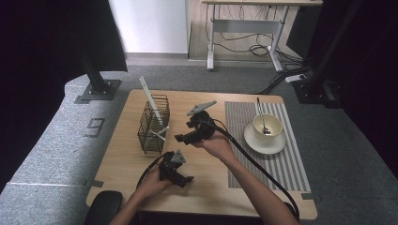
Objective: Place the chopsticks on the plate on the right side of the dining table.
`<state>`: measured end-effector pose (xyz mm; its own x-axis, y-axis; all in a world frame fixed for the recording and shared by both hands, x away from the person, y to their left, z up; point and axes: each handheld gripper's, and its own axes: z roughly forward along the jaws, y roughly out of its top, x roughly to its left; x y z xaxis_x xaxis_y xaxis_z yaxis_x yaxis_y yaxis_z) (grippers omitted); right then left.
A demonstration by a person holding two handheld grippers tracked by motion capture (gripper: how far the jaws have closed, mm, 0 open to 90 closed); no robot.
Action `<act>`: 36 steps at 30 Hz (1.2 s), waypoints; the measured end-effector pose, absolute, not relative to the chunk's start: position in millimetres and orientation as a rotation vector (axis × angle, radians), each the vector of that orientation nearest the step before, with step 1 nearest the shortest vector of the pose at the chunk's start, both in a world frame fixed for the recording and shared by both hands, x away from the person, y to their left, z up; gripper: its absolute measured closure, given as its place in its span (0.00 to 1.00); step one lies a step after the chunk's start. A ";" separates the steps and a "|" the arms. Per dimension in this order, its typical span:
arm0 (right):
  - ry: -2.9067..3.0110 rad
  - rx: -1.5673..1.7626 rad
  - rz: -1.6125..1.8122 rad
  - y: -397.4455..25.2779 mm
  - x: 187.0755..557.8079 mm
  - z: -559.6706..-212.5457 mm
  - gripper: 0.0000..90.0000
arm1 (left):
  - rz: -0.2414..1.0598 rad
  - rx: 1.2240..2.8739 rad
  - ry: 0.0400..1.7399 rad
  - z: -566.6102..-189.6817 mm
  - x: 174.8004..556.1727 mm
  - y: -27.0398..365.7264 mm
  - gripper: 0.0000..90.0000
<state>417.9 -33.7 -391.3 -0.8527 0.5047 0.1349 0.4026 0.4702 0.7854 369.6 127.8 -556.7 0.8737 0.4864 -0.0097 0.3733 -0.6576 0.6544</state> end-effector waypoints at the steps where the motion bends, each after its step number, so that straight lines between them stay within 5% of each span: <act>1: 2.602 0.793 1.358 -29.4 419.5 -389.4 0.29 | 0.217 2.360 0.618 -556.8 369.5 127.7 0.00; 16: 2.586 0.741 1.320 4.2 424.5 -383.3 0.36 | 0.216 2.364 0.610 -556.7 369.7 128.0 0.00; 23: 2.578 0.699 1.313 12.9 426.4 -386.8 0.48 | 0.216 2.362 0.613 -556.7 369.6 127.6 0.00; 36: 2.493 0.582 1.301 20.2 417.9 -384.6 0.87 | 0.216 2.362 0.612 -556.7 369.6 127.7 0.00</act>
<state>417.9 20.2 -384.6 -0.8831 0.4664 -0.0517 0.2244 0.5164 0.8264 369.6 127.7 -556.7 0.8756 0.4830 -0.0087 0.3702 -0.6594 0.6544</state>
